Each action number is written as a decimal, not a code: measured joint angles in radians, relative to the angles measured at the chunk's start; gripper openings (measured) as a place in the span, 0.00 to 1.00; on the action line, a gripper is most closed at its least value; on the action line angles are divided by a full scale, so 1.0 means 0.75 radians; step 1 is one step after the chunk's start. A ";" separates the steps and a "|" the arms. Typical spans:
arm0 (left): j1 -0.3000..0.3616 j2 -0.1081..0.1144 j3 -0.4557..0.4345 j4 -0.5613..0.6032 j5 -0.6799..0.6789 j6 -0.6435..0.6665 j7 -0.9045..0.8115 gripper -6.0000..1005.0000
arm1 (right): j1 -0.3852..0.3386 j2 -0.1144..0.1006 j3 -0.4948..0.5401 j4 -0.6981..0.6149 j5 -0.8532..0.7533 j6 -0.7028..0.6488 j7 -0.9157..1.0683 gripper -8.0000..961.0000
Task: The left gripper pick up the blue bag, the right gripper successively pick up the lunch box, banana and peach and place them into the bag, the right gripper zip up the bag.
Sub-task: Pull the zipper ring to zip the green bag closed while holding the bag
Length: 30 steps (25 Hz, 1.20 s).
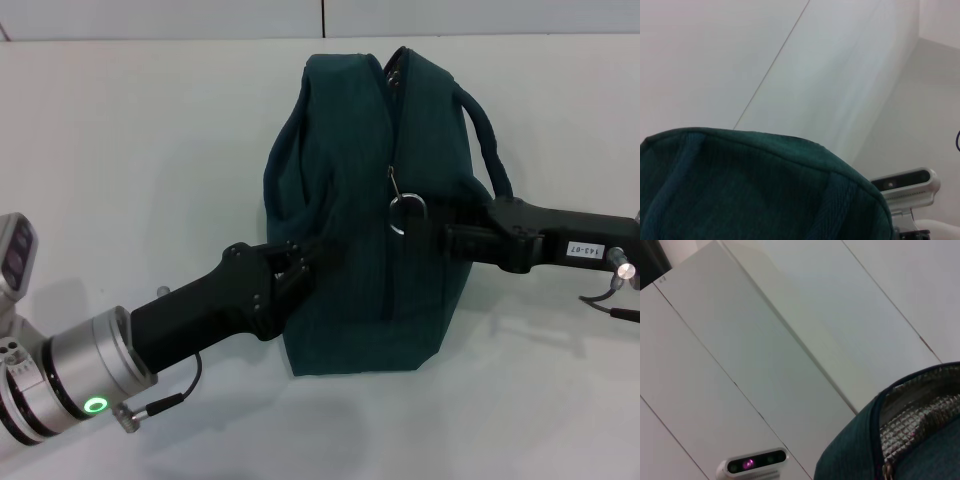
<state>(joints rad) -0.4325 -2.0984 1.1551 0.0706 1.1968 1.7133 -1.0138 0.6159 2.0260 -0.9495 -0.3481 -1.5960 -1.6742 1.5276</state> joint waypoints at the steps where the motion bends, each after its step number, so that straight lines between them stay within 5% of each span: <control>1: 0.000 0.000 0.000 0.000 0.000 0.000 0.000 0.05 | 0.000 0.000 0.000 0.000 0.000 0.000 0.001 0.65; 30: -0.002 0.000 -0.003 0.002 -0.005 0.002 0.002 0.05 | -0.030 -0.004 0.000 0.000 0.008 -0.123 0.005 0.41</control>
<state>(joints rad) -0.4341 -2.0984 1.1531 0.0721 1.1933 1.7150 -1.0125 0.5934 2.0231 -0.9495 -0.3483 -1.5901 -1.7667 1.5317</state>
